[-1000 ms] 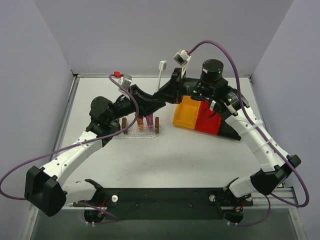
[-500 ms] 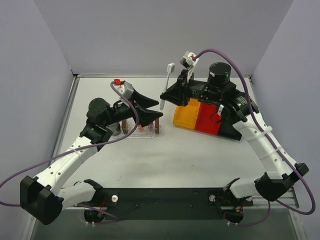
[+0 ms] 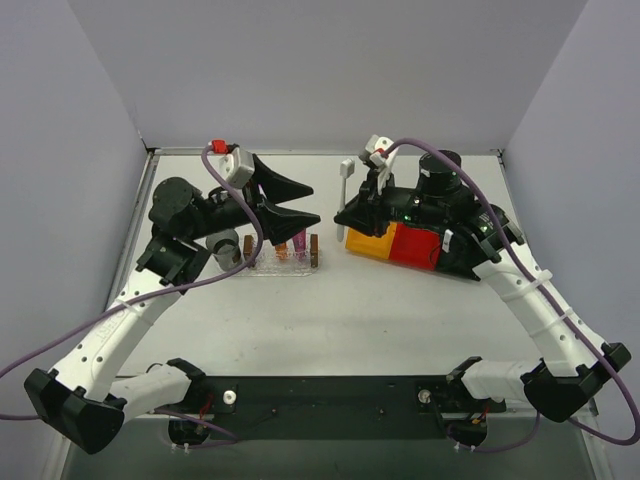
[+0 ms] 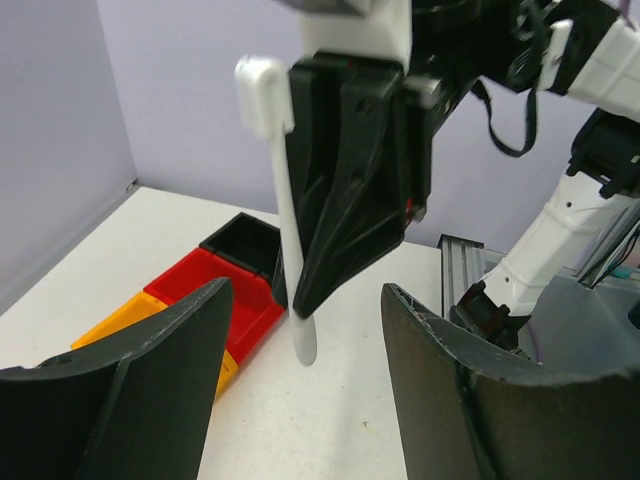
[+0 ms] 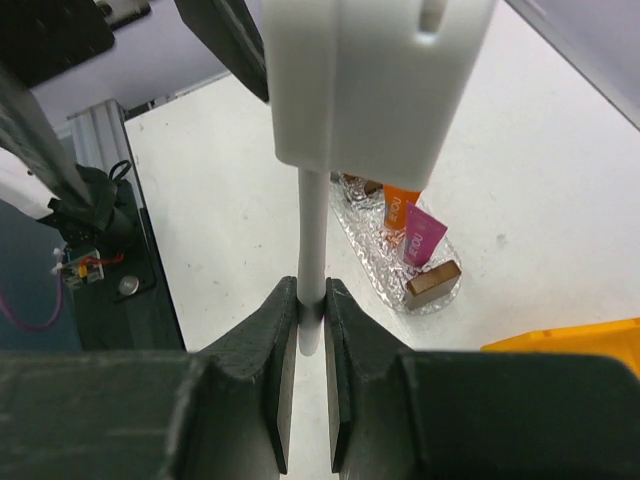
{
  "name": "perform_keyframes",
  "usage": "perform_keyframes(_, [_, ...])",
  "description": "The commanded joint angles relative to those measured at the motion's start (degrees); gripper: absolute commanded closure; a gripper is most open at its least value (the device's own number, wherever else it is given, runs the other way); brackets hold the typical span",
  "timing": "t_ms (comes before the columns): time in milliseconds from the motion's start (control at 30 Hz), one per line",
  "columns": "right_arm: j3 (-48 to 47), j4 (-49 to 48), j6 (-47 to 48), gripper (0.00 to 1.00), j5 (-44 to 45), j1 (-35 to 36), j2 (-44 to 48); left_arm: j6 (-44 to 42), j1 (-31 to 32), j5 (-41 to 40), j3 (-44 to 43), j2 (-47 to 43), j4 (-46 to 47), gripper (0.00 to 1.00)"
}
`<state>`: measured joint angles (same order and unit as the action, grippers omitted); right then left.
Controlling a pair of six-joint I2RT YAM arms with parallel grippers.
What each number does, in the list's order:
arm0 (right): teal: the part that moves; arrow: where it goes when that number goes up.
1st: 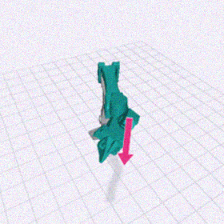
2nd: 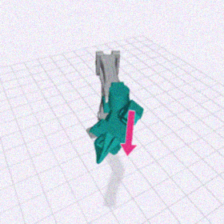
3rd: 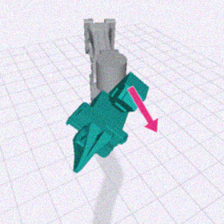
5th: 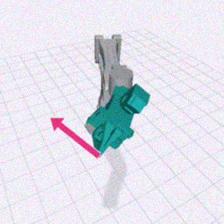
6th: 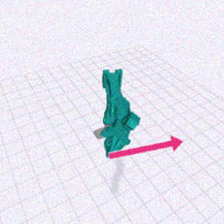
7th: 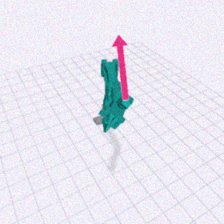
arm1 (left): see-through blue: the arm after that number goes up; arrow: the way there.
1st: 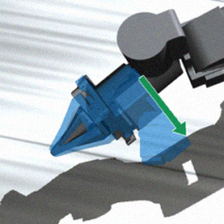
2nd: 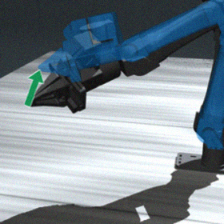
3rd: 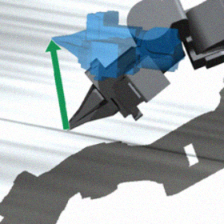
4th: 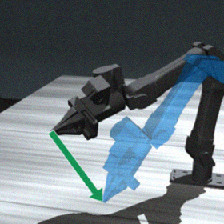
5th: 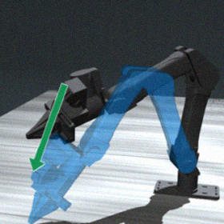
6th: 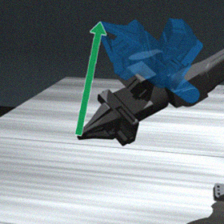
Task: Prepare toiletry sets of a toothbrush and toothpaste on the tray
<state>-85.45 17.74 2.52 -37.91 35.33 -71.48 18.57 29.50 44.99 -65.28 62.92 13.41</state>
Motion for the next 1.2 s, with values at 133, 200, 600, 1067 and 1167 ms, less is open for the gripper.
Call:
perform_keyframes(133, [1.0, -0.7, 4.2, 1.00, -1.9, 2.9, -0.4, 0.4, -0.2, 4.9, -4.0, 2.1, 1.0, 0.30])
perform_keyframes(200, [0.6, -0.3, 4.7, 1.00, -1.8, 3.3, -0.9, 0.0, -0.1, 4.7, -3.9, 2.6, 1.2, 0.30])
perform_keyframes(600, [-0.3, 0.5, 6.8, 1.00, -0.5, 6.2, -3.2, 0.9, 0.2, 5.3, -4.1, 4.8, 3.0, 0.35])
perform_keyframes(1067, [-0.2, 1.1, 7.8, 1.00, 0.2, 7.1, -3.6, 1.3, 0.3, 5.6, -3.5, 5.6, 4.3, 0.60])
perform_keyframes(1167, [-0.2, 1.1, 7.8, 1.00, 0.2, 7.3, -3.6, 1.9, 0.3, 6.0, -3.2, 5.7, 4.9, 0.64])
